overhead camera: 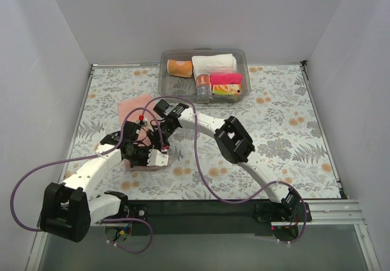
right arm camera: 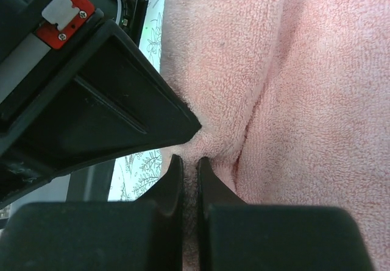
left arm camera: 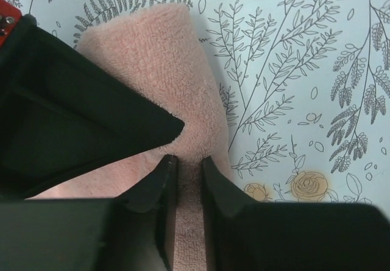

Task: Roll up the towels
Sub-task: Roll the towel

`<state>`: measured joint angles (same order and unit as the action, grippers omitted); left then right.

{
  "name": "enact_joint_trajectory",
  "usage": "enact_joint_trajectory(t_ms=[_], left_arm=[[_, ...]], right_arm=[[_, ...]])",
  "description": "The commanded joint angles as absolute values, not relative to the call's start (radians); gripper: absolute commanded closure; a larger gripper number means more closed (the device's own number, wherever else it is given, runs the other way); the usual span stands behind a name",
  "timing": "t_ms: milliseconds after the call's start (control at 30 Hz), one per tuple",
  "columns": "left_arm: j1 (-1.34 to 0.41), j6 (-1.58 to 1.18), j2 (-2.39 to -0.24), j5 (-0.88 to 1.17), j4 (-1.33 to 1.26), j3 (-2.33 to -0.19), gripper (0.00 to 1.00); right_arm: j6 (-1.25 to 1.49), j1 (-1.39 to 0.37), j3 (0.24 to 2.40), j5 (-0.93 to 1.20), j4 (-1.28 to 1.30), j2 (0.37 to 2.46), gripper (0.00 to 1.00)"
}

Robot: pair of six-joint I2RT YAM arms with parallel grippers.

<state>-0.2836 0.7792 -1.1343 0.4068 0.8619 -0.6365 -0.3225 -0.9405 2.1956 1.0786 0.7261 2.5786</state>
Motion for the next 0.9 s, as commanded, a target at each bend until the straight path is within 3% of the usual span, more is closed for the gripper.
enact_joint_trajectory(t_ms=[0,67,133,267,300,400,533,867], left_arm=[[-0.295,0.735,-1.213,0.284,0.916,-0.574,0.93],[-0.295,0.756,-1.235,0.285,0.937,-0.584,0.97],[-0.295,0.771,-1.284,0.297,0.968,-0.615,1.00],[-0.287,0.782,-1.383,0.359,1.069,-0.692,1.00],[-0.287,0.778,-1.402,0.394,1.087,-0.702,1.00],[-0.287,0.758,-1.420,0.417,1.118,-0.709,1.00],[-0.287,0.744,-1.428,0.436,1.144,-0.715,1.00],[-0.285,0.723,-1.425,0.431,1.138,-0.710,1.00]], right_arm=[[-0.307,-0.922,2.177,1.031,0.799,2.603,0.99],[-0.287,-0.895,2.194,1.023,0.793,2.591,0.92],[-0.250,-0.855,2.203,1.031,0.760,2.567,0.71],[-0.155,-0.796,2.108,0.996,0.598,2.476,0.64],[-0.122,-0.789,2.068,0.989,0.545,2.453,0.55],[-0.063,-0.781,2.016,0.925,0.408,2.405,0.43],[-0.041,-0.805,2.100,0.876,0.400,2.470,0.43],[-0.063,-0.851,2.077,0.755,0.319,2.493,0.47]])
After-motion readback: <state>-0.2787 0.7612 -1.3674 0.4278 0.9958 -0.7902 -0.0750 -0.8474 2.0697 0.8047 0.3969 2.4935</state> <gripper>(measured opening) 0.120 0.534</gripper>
